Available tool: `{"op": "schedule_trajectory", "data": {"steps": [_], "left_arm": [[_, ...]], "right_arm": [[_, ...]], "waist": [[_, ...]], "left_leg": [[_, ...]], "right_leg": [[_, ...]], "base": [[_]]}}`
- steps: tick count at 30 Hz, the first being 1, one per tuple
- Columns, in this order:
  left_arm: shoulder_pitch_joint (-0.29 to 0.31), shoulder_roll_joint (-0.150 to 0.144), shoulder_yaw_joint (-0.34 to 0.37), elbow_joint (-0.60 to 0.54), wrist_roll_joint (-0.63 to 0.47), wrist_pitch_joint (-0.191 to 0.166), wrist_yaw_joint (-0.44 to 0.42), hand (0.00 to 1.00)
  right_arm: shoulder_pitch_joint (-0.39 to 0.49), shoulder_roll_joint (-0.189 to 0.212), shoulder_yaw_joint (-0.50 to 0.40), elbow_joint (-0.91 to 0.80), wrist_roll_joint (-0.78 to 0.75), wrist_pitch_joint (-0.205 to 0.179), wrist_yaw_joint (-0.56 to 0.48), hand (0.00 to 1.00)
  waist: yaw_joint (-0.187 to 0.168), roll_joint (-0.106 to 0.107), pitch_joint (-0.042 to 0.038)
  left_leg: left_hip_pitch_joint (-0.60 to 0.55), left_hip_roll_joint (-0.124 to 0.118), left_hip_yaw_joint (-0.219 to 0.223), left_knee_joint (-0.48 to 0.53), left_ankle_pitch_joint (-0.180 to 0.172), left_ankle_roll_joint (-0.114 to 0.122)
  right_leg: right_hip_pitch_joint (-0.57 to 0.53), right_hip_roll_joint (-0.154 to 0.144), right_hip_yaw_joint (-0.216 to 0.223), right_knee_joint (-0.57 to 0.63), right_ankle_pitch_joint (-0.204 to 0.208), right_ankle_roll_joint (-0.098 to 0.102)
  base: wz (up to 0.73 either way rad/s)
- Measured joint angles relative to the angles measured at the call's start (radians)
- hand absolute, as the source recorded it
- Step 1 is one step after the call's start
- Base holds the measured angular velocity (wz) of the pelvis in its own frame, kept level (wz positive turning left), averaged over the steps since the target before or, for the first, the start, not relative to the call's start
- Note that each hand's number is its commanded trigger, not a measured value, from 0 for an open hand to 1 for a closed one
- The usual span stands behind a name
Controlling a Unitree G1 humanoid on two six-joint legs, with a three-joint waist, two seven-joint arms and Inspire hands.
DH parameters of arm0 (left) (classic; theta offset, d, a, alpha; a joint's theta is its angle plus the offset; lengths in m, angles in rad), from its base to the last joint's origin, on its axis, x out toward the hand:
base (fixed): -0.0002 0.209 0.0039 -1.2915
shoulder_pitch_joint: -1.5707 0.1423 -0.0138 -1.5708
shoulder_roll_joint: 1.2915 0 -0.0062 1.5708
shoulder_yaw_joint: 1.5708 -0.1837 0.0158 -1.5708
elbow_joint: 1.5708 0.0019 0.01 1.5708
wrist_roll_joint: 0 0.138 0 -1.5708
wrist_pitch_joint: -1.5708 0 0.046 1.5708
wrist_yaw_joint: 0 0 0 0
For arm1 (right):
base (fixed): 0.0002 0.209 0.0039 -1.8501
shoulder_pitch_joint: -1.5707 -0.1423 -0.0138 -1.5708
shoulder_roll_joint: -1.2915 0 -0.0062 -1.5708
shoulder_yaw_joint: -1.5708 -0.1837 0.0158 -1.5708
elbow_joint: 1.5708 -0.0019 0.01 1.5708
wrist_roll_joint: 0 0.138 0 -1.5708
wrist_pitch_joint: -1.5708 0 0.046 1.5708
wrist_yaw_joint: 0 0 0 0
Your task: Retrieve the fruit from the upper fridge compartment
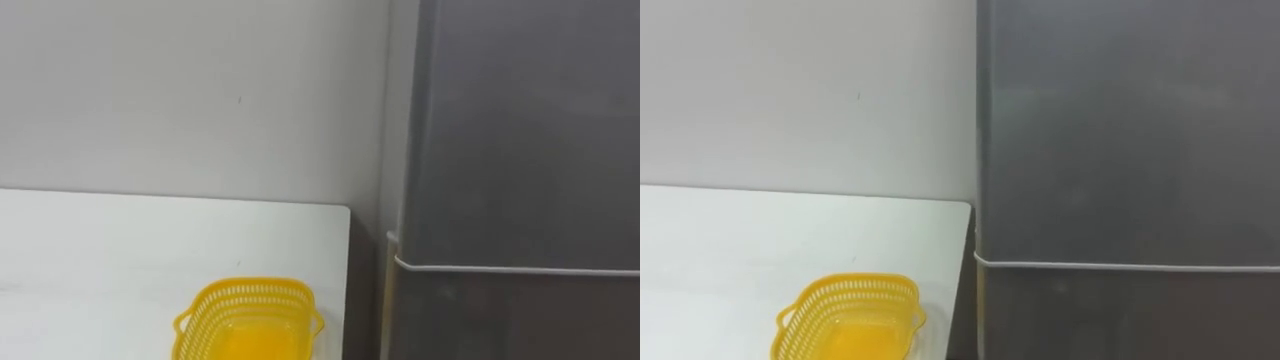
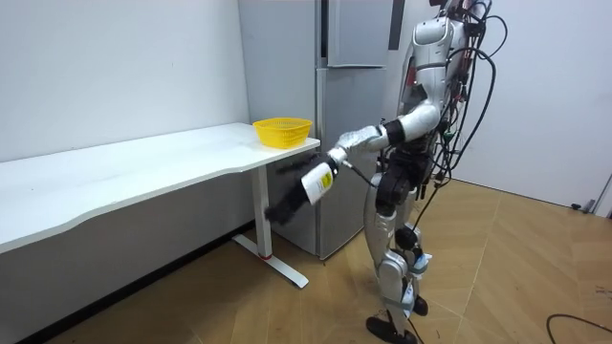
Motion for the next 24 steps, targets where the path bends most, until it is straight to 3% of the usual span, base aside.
{"op": "schedule_trajectory", "data": {"steps": [3, 10, 13, 15, 17, 19, 24], "left_arm": [[0.0, 0.002, 0.017, -0.105, -0.001, -0.019, 0.021, 0.0], [0.0, 0.002, 0.017, -0.339, -0.008, -0.021, 0.028, 0.0], [-0.001, 0.004, 0.005, -0.442, 0.005, -0.024, -0.029, 0.0], [-0.003, 0.038, -0.017, -0.478, 0.047, -0.027, -0.057, 0.0], [-0.005, 0.054, -0.042, -0.511, 0.103, -0.027, -0.093, 0.0], [-0.008, 0.056, -0.06, -0.548, 0.145, -0.027, -0.136, 0.0], [-0.084, 0.09, -0.126, -0.69, 0.199, -0.024, -0.273, 0.0]], "right_arm": [[0.001, -0.002, -0.003, 0.0, -0.005, -0.004, 0.0, 0.0], [0.007, -0.001, 0.0, 0.001, -0.061, -0.003, 0.023, 0.0], [0.0, -0.001, -0.001, 0.001, -0.071, -0.006, 0.042, 0.0], [-0.001, -0.001, 0.0, 0.003, -0.083, -0.011, 0.054, 0.0], [0.0, -0.001, 0.005, 0.003, -0.083, -0.018, 0.065, 0.0], [0.001, -0.001, 0.008, 0.003, -0.083, -0.017, 0.083, 0.0], [0.0, -0.002, 0.008, 0.008, -0.082, -0.018, 0.121, 0.0]], "waist": [[0.001, 0.007, -0.0004], [0.006, 0.008, -0.0005], [0.002, 0.006, 0.0024], [-0.019, 0.007, 0.0062], [-0.03, 0.007, 0.0118], [-0.036, 0.01, 0.0098], [-0.046, 0.005, 0.0135]], "left_leg": [[-0.002, 0.001, 0.001, -0.003, 0.0, 0.0], [-0.008, -0.002, -0.015, 0.005, -0.001, 0.002], [-0.012, -0.001, -0.017, 0.022, -0.001, 0.002], [-0.02, -0.001, -0.02, 0.026, -0.001, 0.002], [-0.026, -0.001, -0.022, 0.029, -0.001, 0.001], [-0.034, 0.0, -0.018, 0.027, -0.002, 0.002], [-0.038, 0.0, -0.016, 0.027, -0.002, 0.002]], "right_leg": [[-0.004, 0.001, 0.002, -0.002, -0.001, 0.0], [-0.011, -0.001, -0.003, 0.012, -0.001, -0.001], [-0.003, -0.003, -0.003, 0.008, -0.001, -0.001], [0.0, -0.001, -0.007, -0.002, -0.001, -0.001], [-0.004, 0.0, -0.007, -0.001, -0.001, -0.001], [-0.014, 0.002, -0.004, 0.0, -0.001, -0.002], [-0.021, 0.001, -0.002, -0.001, 0.003, -0.003]], "base": [[0.0], [0.03], [0.01], [0.08], [0.08], [0.02], [-0.02]]}}
